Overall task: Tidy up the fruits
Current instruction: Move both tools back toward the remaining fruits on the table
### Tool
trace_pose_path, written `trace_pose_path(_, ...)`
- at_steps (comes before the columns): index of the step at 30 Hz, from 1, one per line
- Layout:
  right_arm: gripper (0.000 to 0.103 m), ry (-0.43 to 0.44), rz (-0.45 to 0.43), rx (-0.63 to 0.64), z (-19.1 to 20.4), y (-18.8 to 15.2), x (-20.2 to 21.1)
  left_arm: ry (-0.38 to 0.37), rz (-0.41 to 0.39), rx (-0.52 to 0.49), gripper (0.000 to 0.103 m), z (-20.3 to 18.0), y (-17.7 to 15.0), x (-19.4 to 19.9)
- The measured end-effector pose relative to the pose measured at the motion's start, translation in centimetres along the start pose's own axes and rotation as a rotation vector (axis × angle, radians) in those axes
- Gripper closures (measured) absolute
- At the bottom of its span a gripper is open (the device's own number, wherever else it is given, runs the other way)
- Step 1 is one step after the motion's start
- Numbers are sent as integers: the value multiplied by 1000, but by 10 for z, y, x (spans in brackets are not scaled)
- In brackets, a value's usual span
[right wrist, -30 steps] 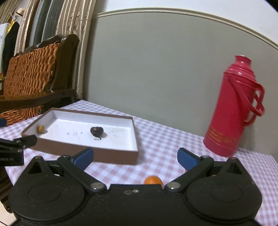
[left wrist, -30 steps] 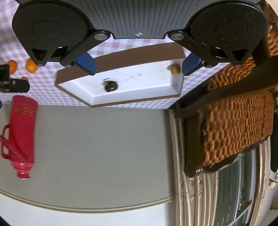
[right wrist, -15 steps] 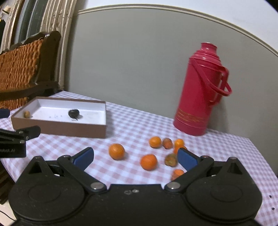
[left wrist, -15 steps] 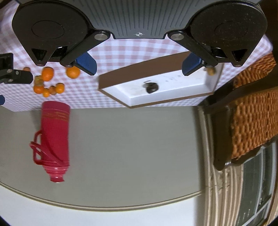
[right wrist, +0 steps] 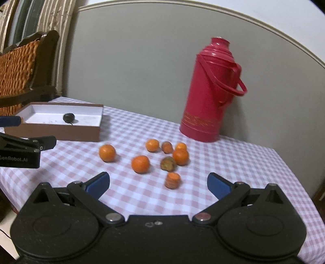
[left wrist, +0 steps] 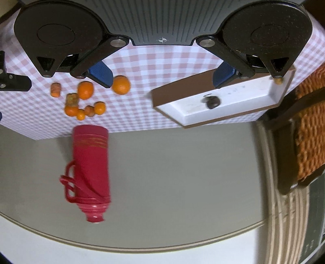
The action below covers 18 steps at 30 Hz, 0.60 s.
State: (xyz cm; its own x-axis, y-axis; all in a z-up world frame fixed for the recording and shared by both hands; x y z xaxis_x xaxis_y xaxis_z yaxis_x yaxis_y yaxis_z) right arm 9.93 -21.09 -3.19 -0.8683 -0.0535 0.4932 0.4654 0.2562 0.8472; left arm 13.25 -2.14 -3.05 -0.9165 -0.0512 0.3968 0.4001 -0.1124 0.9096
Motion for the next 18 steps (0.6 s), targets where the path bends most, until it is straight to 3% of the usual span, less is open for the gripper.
trace_pose_path(5, 8, -5, 12, -21, -16, -8, -4, -24, -7, -31, 0, -22, 4, -7)
trace_pose_path(16, 32, -6, 34, -61, -29, -14, -44, -65, 10, -82, 0, -48, 0, -38)
trace_pose_path(18, 32, -2, 35, -66, -29, -14, -51, -65, 21, -75, 0, -48, 0, -46)
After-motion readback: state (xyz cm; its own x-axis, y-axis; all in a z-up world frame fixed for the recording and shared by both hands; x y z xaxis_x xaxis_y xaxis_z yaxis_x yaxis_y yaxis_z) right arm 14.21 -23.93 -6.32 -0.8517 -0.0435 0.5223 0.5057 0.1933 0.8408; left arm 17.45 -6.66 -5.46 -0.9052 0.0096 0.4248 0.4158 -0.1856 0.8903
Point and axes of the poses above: each gripper's, at about its wrist camera, not at the fingertips, and x roughly against the way its jaws point, z to its left, y to its top, the point moved 9 cm from there along -x, roughly the way its jaws point, and after that the axes turned 4 degrees about z, right-handed, at the moved point
